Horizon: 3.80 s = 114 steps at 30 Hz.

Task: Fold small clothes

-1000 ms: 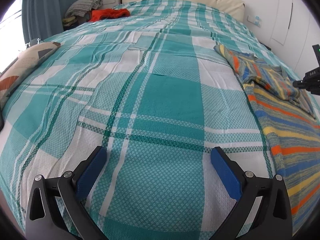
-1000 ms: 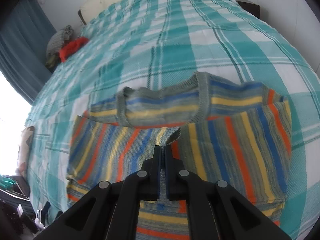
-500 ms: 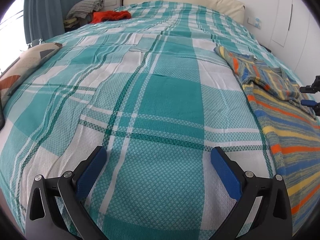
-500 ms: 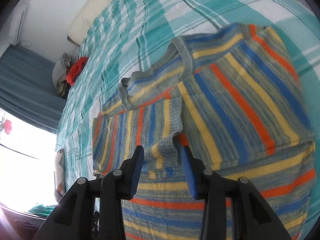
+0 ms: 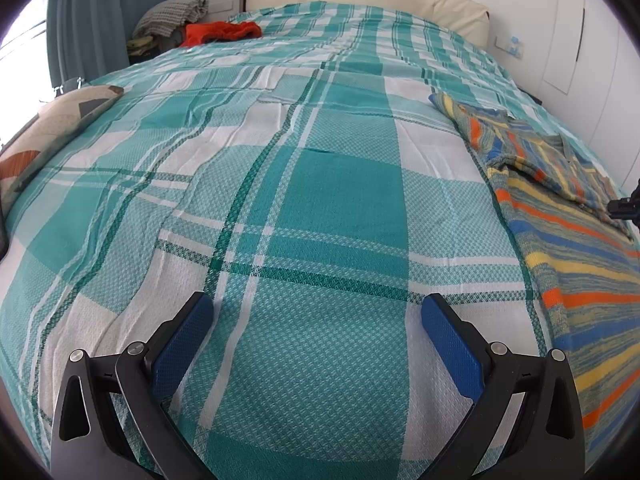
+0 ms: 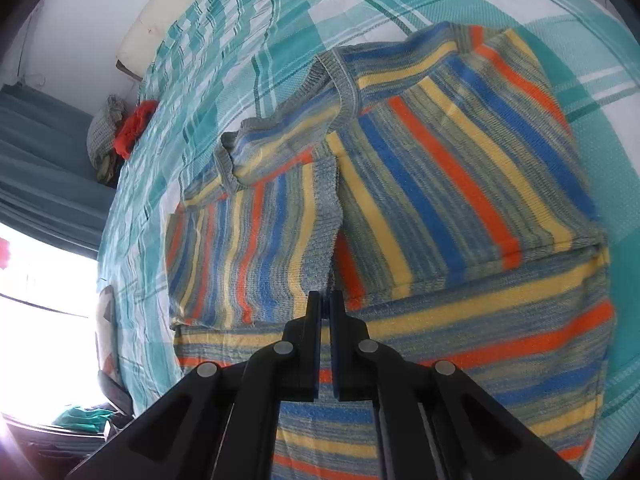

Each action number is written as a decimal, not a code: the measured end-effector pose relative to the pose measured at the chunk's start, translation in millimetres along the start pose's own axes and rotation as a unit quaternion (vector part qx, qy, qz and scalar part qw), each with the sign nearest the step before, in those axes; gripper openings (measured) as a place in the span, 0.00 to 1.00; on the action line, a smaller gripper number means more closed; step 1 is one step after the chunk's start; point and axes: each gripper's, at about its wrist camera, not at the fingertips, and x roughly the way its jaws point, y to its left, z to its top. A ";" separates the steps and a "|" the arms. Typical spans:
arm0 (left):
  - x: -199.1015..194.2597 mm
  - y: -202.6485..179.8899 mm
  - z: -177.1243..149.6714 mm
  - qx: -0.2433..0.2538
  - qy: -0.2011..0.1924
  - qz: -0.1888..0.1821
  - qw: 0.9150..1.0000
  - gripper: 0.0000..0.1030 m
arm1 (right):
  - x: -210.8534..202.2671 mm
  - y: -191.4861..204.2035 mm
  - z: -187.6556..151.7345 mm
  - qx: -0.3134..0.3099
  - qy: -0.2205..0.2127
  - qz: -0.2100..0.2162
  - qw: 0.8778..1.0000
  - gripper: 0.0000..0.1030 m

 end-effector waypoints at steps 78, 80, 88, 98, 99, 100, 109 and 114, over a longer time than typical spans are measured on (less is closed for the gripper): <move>-7.7 -19.6 -20.5 0.041 0.039 0.034 0.998 0.99 | -111.9 -193.7 -147.8 -0.174 -0.194 -0.279 0.924 1.00; -7.9 -19.3 -20.8 0.041 0.039 0.034 0.998 0.99 | -112.0 -194.1 -147.5 -0.174 -0.195 -0.279 0.924 1.00; -9.3 -21.2 -21.0 0.039 0.037 0.036 0.998 0.99 | -112.3 -192.9 -148.8 -0.175 -0.197 -0.280 0.923 1.00; -9.9 -20.9 -21.7 0.038 0.035 0.035 0.998 0.99 | -112.2 -193.1 -148.5 -0.175 -0.198 -0.280 0.923 1.00; -10.1 -21.0 -21.8 0.038 0.034 0.034 0.998 0.99 | -112.2 -192.9 -149.1 -0.175 -0.198 -0.280 0.923 1.00; -10.1 -21.1 -21.9 0.038 0.034 0.034 0.998 0.99 | -112.1 -192.9 -149.2 -0.175 -0.198 -0.280 0.923 1.00; -10.7 -21.1 -22.4 0.038 0.033 0.034 0.998 0.99 | -111.9 -192.7 -149.7 -0.175 -0.198 -0.281 0.923 1.00; -18.9 -19.0 -15.3 0.035 0.059 0.022 0.997 0.99 | -115.0 -193.0 -143.6 -0.166 -0.176 -0.276 0.930 1.00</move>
